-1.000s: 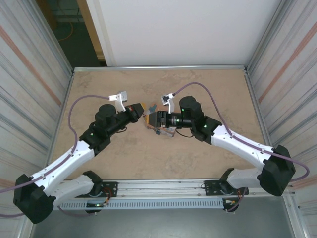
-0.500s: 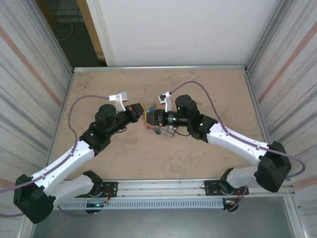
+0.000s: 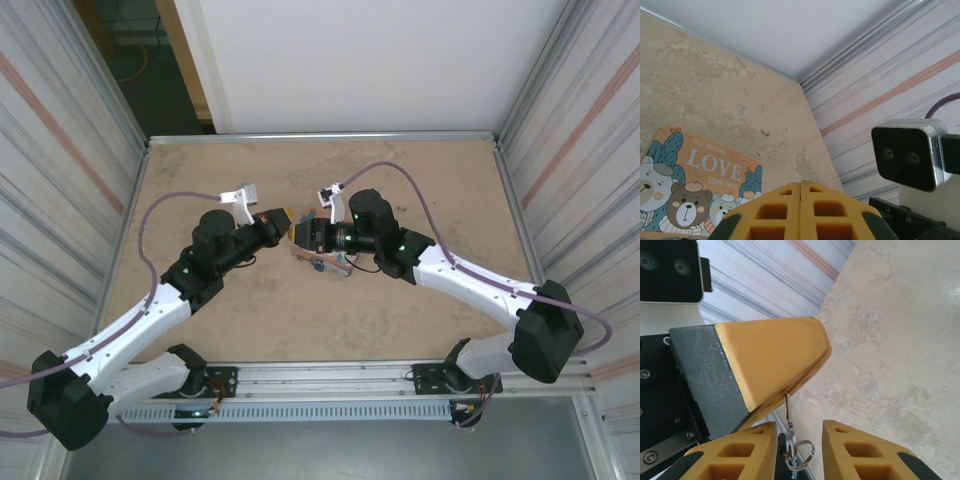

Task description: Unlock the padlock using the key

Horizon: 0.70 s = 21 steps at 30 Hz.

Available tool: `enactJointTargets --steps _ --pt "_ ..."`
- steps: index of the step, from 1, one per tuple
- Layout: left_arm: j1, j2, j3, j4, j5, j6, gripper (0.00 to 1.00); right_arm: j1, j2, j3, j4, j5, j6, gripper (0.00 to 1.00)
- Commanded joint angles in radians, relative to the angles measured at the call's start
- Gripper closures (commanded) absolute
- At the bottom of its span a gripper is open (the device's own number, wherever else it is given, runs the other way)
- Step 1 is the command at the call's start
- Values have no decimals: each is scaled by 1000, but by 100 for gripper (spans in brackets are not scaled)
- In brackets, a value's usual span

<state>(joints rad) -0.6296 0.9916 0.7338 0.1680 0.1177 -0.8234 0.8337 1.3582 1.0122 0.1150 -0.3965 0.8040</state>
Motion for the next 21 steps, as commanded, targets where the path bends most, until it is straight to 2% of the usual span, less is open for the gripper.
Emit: enactJointTargets --steps 1,8,14,21 --pt "-4 1 10 28 -10 6 100 7 8 35 -17 11 -2 75" --pt "-5 -2 9 27 -17 3 100 7 1 26 -43 17 -1 83" --pt "-4 -3 9 26 -23 1 100 6 -17 11 -57 18 -3 99" --pt "-4 -14 13 12 -26 6 98 -4 -48 -17 -78 21 -16 100"
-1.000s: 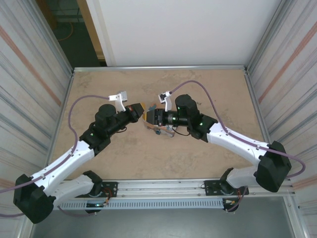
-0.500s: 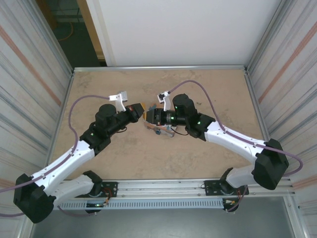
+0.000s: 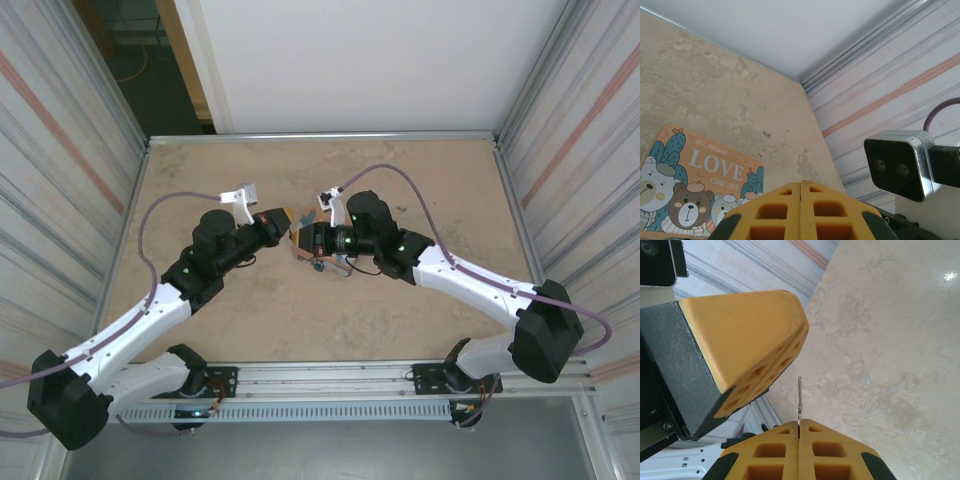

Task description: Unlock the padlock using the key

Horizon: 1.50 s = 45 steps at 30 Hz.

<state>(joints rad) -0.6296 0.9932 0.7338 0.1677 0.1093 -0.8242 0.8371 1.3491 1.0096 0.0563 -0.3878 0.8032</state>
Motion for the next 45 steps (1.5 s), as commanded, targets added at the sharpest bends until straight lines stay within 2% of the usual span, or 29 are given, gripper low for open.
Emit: enactJointTargets --steps 1,6,8,14,17,21,25,29,32,38,45 --pt "-1 -21 15 2 -21 10 91 -9 -43 -16 -31 11 -22 100" --pt "48 -88 16 -89 1 51 59 -38 -92 -35 -134 27 -124 100" --pt "65 -129 8 -136 8 101 50 -62 -119 -58 -168 13 -180 100" --pt "70 -227 -52 -260 19 250 35 -122 -183 -117 -286 0 -426 100" --pt "70 -243 -106 -260 71 290 29 -148 -190 -142 -321 -5 -536 100" --pt "71 -233 -190 -195 180 307 26 -201 -177 -178 -337 -35 -642 100" --pt "77 -195 -221 -174 254 292 26 -280 -134 -198 -319 -156 -664 100" --pt "100 -144 -240 -15 449 262 26 -290 -95 -197 -299 -285 -708 100" --pt "102 -125 -241 84 545 256 25 -290 -102 -212 -242 -379 -708 100" --pt "107 -94 -230 218 652 207 23 -273 -149 -226 -138 -459 -650 100" --pt "95 -36 -204 298 698 169 23 -225 -173 -215 -57 -469 -589 100"
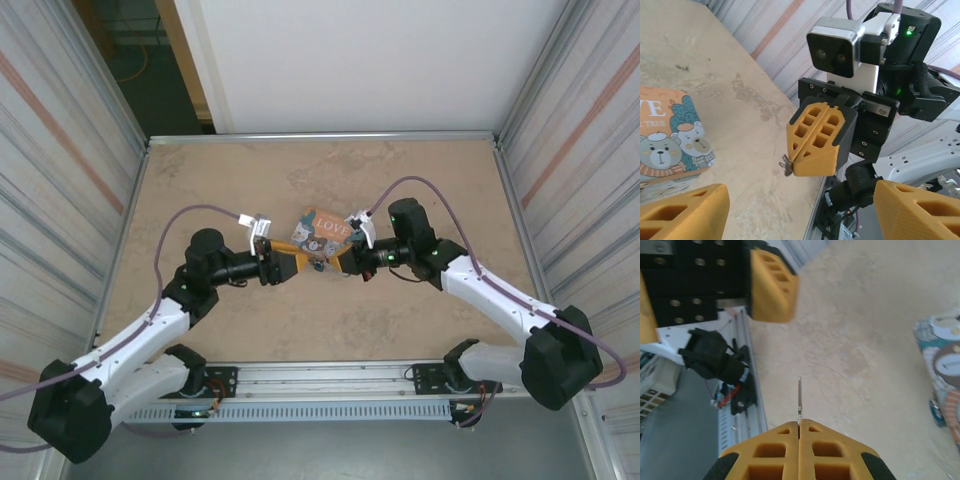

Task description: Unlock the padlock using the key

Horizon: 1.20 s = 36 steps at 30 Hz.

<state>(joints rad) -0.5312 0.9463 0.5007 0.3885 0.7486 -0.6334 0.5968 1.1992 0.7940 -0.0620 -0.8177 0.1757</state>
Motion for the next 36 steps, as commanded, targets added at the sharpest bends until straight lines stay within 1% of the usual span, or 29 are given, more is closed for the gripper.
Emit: enactJointTargets --steps 1,4,7,12,14,20,24,27,28,29,34,36 --pt "-10 17 36 78 61 -17 24 24 -23 7 62 -35 42 100" --pt "-32 39 53 74 63 -4 24 51 -9 32 64 -28 44 100" --pt "-47 59 68 76 68 -3 27 70 4 51 64 -24 47 100" --pt "-58 81 75 79 63 0 34 79 14 60 80 -23 56 100" --pt "-60 84 74 82 62 0 38 81 18 62 85 -20 60 100" --pt "-65 88 77 88 64 0 61 83 27 60 96 6 83 100" --pt "-66 87 81 79 65 5 82 77 36 54 118 11 111 100" --pt "-69 82 82 72 62 7 95 71 37 47 137 7 131 100" --pt "-69 79 84 67 61 9 99 69 33 44 141 6 137 96" --pt "-69 76 84 62 59 10 100 67 29 41 143 5 140 94" --pt "-70 56 87 37 41 24 100 54 -12 8 161 6 157 74" --pt "-70 53 87 33 40 25 100 54 -26 -2 170 7 163 68"
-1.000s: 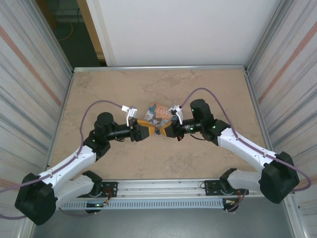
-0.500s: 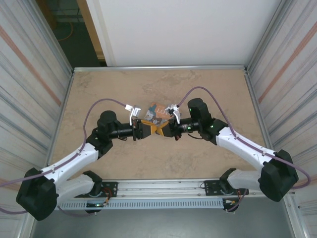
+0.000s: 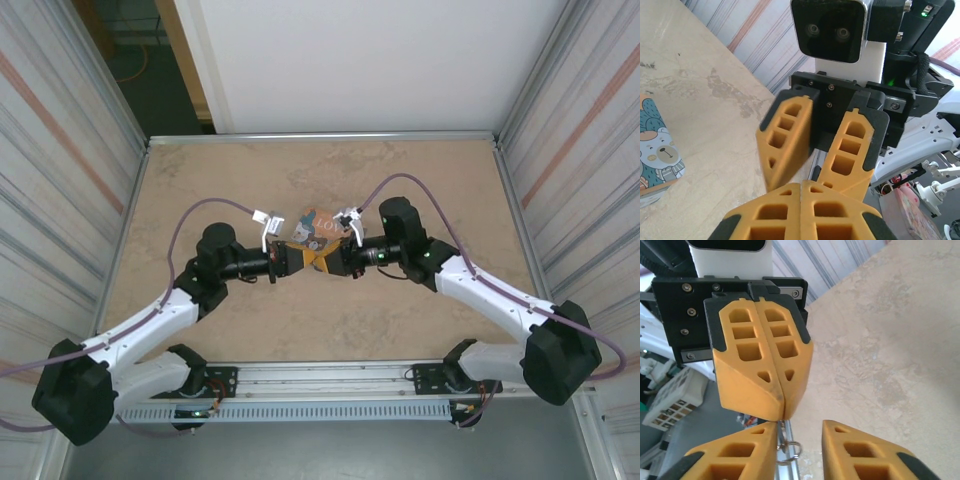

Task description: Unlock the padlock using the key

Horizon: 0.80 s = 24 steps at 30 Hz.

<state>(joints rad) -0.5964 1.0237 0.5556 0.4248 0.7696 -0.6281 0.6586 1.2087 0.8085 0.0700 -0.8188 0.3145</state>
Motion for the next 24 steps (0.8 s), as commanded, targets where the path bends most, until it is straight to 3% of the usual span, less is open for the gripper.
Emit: enactJointTargets --steps 1,14,24 --pt "-6 -27 32 -3 19 20 100 -6 -37 -18 39 10 27 67" --pt "-6 -42 26 -8 -4 19 100 42 21 -3 57 5 31 65" --pt "-6 -54 21 -8 -29 16 100 48 20 -9 40 1 34 83"
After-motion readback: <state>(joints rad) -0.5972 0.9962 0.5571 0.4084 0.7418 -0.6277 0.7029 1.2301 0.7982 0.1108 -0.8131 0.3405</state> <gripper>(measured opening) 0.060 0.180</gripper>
